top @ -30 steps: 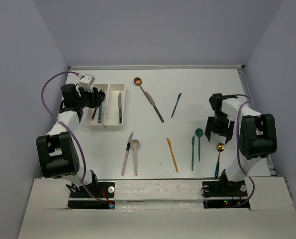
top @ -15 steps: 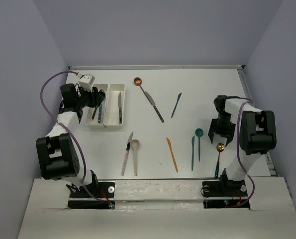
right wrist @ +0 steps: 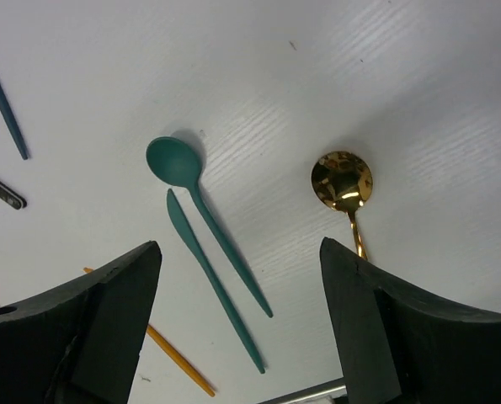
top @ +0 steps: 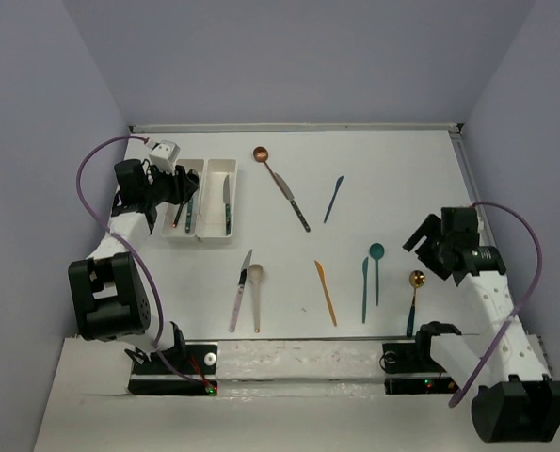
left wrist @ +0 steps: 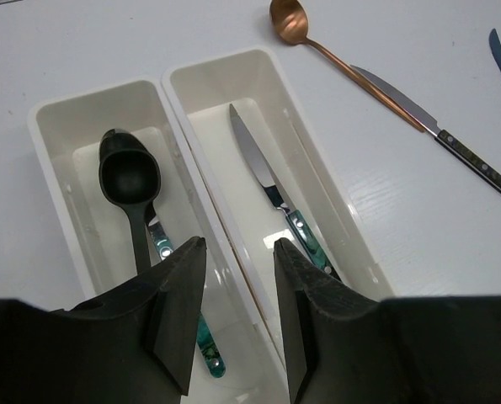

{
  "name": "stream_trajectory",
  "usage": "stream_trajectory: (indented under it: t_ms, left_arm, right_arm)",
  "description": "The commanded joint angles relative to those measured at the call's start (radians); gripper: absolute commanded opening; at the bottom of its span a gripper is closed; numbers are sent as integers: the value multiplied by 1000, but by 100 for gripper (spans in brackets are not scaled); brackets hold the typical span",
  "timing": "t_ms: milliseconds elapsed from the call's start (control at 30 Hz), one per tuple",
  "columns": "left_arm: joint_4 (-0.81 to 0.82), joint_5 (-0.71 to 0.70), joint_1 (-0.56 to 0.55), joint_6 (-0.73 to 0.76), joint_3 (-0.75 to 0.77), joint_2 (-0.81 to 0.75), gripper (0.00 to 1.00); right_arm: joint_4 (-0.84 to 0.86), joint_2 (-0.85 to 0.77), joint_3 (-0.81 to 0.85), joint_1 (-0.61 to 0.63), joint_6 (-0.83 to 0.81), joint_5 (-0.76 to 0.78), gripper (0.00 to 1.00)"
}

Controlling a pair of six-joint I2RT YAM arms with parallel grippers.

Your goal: Sort the eating utensils into containers

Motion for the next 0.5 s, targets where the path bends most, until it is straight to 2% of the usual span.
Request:
stream_trajectory:
  t_ms: [0,33,133,200,233,267,333,367,467]
  left_arm:
    - [46,48,-2,-19,-9,-35,49]
    - [47,48,-2,-19,-10,-35,49]
    - [54,50,0,-24,-15,-40,49]
    - [60,53,0,-27,-13,-40,49]
    - [61,57,0,-28,-13,-40,49]
    - [64,59,-2,-30,-13,-40,49]
    - [67,59,0,-31,-13,-40,49]
    - [67,59,0,-31,-13,-40,49]
    - [72,62,0,-30,-16,-41,49]
  right_arm:
    - [18,-163,-135,-4,282,86,84]
    - [0,-218,-163,-4,349,104,84]
    - [-34,-281,-192,-4,377,146,86]
    - [-55,-310,-204,-4,394,184,93]
    - [-57,-311,-204,-4,399,179,93]
    - [-62,-304,-206,-4,405,176,99]
    - [-124,-275,-206,-4,458,204,100]
    - [-153,-265,-210,-4,559,216,100]
    - [-217,-222,-239,-4,694,235,100]
